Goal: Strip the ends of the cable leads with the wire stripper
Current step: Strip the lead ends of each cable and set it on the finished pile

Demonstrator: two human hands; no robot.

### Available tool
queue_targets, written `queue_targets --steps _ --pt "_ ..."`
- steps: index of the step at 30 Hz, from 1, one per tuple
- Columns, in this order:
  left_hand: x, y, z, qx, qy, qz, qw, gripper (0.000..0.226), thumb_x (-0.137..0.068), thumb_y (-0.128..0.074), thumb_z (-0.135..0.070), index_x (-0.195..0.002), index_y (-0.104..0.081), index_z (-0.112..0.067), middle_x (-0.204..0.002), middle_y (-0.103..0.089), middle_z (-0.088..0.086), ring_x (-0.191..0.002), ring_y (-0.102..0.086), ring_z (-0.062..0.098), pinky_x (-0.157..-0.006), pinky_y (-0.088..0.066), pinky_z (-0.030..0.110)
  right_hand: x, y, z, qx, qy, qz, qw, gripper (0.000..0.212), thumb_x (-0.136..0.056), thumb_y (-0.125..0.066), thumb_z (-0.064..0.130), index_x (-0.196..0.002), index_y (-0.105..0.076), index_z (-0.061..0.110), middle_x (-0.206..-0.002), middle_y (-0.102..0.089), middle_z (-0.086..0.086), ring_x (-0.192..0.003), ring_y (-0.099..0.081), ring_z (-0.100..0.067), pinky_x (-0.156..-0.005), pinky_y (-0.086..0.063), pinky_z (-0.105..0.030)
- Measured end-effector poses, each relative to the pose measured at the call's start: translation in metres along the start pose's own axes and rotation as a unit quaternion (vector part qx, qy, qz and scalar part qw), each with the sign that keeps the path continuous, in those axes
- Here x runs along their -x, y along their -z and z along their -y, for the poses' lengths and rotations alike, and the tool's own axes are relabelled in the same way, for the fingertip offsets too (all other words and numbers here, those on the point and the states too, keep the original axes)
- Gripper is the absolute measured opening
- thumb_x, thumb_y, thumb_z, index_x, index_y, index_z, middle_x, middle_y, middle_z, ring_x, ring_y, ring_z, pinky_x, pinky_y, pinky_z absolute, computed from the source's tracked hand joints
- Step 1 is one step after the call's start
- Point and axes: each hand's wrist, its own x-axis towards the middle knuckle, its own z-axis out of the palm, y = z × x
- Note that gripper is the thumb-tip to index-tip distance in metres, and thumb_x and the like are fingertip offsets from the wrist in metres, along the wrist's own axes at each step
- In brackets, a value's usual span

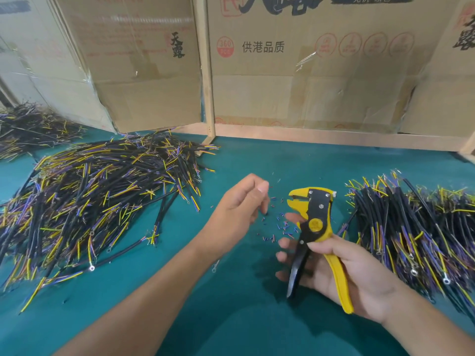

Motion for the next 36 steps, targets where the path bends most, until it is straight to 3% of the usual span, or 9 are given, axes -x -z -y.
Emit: queue_targets --steps 4,6,8,11,16,25,36 --pt "-0.003 0.002 0.003 -0.043 -0.036 0.015 0.998 0.012 -0.102 -0.048 -0.021 -0.091 -0.049 -0.017 -0.071 -0.044 -0.002 -0.055 -0.038 0.002 -0.054 -0.031 0.010 -0.001 -0.003 0.000 0.019 0.026 0.006 0.999 0.053 -0.085 -0.055 0.008 -0.137 -0.060 0.020 -0.095 -0.061 -0.017 -0.088 -0.062 -0.034 -0.092 -0.050 -0.060" --pt "-0.002 0.003 0.005 -0.049 -0.033 0.041 0.997 0.001 -0.101 -0.049 -0.022 -0.101 -0.049 -0.023 -0.071 -0.039 0.002 -0.061 -0.036 0.018 -0.056 -0.032 0.022 -0.001 -0.005 0.001 0.033 0.038 -0.003 0.999 0.050 -0.086 -0.056 0.011 -0.136 -0.060 0.017 -0.087 -0.055 -0.014 -0.078 -0.057 -0.030 -0.084 -0.052 -0.056" --pt "-0.002 0.004 0.008 -0.077 -0.035 0.047 0.995 0.008 -0.101 -0.049 -0.025 -0.107 -0.049 -0.031 -0.071 -0.037 0.005 -0.066 -0.033 0.032 -0.057 -0.030 0.037 0.000 -0.007 0.003 0.043 0.042 -0.009 0.998 0.049 -0.085 -0.058 0.013 -0.134 -0.060 0.009 -0.083 -0.053 -0.014 -0.073 -0.054 -0.029 -0.078 -0.053 -0.052" --pt "-0.002 0.006 0.007 -0.125 -0.064 0.042 0.989 0.012 -0.102 -0.049 -0.026 -0.112 -0.049 -0.032 -0.070 -0.037 0.003 -0.059 -0.030 0.020 -0.053 -0.028 0.027 0.003 -0.006 0.008 0.055 0.032 -0.012 0.998 0.048 -0.078 -0.065 0.012 -0.123 -0.064 -0.006 -0.081 -0.052 -0.015 -0.071 -0.052 -0.029 -0.071 -0.053 -0.050" --pt "-0.001 0.009 0.003 -0.179 -0.106 0.046 0.977 0.011 -0.099 -0.051 -0.023 -0.109 -0.049 -0.028 -0.062 -0.040 -0.012 -0.052 -0.031 0.008 -0.052 -0.027 0.015 0.005 0.000 0.012 0.077 0.014 0.014 0.997 0.033 -0.079 -0.069 0.013 -0.108 -0.066 -0.002 -0.083 -0.049 -0.017 -0.073 -0.050 -0.032 -0.073 -0.050 -0.052" --pt "0.003 0.008 -0.005 -0.196 -0.123 0.081 0.969 0.006 -0.097 -0.055 -0.019 -0.100 -0.053 -0.015 -0.062 -0.045 0.006 -0.054 -0.032 0.013 -0.052 -0.027 0.021 0.007 0.007 0.013 0.111 0.005 0.103 0.988 0.031 -0.085 -0.068 0.013 -0.112 -0.061 -0.002 -0.083 -0.050 -0.016 -0.074 -0.050 -0.032 -0.076 -0.048 -0.051" --pt "0.005 0.006 -0.006 -0.182 -0.104 0.087 0.974 0.006 -0.096 -0.055 -0.018 -0.099 -0.054 -0.013 -0.067 -0.051 0.013 -0.056 -0.034 0.018 -0.053 -0.030 0.024 0.010 0.005 0.014 0.125 0.000 0.118 0.985 0.034 -0.085 -0.071 0.018 -0.109 -0.062 -0.002 -0.080 -0.047 -0.016 -0.072 -0.048 -0.030 -0.075 -0.047 -0.051"
